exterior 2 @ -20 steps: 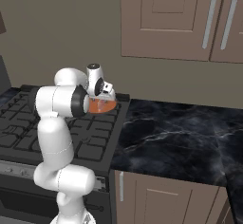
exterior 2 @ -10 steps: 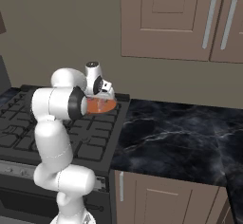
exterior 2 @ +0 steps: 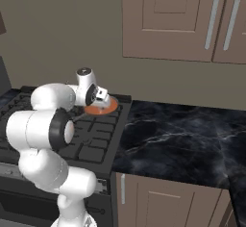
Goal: Retrieve the steak from the fridge and place it on the saucepan with marinade on the stove.
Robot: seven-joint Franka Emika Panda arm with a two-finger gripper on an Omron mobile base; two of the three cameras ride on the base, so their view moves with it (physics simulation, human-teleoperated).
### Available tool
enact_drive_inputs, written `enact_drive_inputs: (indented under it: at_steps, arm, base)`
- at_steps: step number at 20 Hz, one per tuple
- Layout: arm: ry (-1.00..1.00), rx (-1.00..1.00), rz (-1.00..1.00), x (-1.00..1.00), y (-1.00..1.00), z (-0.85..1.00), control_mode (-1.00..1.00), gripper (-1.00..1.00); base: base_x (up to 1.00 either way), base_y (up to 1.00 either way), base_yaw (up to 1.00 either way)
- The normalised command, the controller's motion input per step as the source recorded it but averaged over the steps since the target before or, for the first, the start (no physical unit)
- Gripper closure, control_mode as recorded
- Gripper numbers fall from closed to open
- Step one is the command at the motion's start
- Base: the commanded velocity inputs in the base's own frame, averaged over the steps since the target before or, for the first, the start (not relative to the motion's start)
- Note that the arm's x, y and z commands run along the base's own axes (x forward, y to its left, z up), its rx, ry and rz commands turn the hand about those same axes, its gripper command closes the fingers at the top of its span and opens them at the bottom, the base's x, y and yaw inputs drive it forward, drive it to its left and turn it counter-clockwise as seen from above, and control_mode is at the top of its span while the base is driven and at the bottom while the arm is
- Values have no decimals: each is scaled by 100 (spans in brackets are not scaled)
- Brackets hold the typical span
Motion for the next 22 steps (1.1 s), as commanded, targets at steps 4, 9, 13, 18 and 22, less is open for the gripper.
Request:
enact_drive_inputs:
  at_steps: [4, 9, 13, 18, 22]
  arm:
    - [0, 0, 0, -94, 0, 42, -100, -100]
    - [5, 0, 0, -88, 0, 48, -100, -100]
    - [9, 0, 0, -96, -2, 46, -100, -100]
    - [10, 0, 0, -97, -3, 48, -100, -100]
    - [12, 0, 0, -89, -6, 58, -100, -100]
  base:
    - [0, 0, 0]
    - [0, 0, 0]
    - [0, 0, 0]
    - [0, 0, 0]
    - [0, 0, 0]
